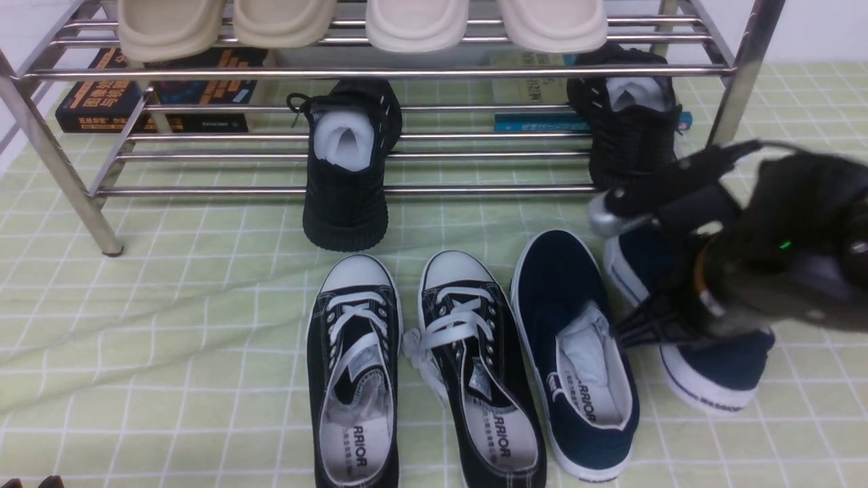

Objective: Take the shoes off the shelf with your hand from the green coffee tablecloth.

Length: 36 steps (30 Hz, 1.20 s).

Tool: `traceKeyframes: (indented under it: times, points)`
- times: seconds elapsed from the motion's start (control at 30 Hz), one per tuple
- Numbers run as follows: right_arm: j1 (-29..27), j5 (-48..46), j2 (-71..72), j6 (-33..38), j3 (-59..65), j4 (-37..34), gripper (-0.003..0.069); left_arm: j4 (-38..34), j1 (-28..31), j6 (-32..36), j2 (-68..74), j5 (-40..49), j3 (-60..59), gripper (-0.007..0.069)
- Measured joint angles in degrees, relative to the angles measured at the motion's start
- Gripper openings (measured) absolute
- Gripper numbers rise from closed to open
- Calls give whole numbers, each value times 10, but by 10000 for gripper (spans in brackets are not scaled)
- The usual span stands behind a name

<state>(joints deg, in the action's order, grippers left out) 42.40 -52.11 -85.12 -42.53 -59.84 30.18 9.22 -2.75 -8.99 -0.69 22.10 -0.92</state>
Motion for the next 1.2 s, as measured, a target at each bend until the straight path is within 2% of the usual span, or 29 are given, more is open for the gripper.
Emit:
traceKeyframes:
  times: [0.2,0.43,0.73,0.93,1.03,1.1,1.2]
  points:
    - [0,-11,20,2,-10,1,41,0,0,0,0,0,0,239]
    - [0,3,-44,2,-10,2,41,0,0,0,0,0,0,239]
    - [0,12,-90,15,-11,-41,69,0,0,0,0,0,0,239]
    - [0,7,-92,63,-11,-109,183,0,0,0,0,0,0,239]
    - [0,-13,-90,89,-21,-134,335,0,0,0,0,0,0,239]
    - [0,-35,-81,107,-34,-146,380,0,0,0,0,0,0,239]
    - [0,-69,-62,129,-54,-154,398,0,0,0,0,0,0,239]
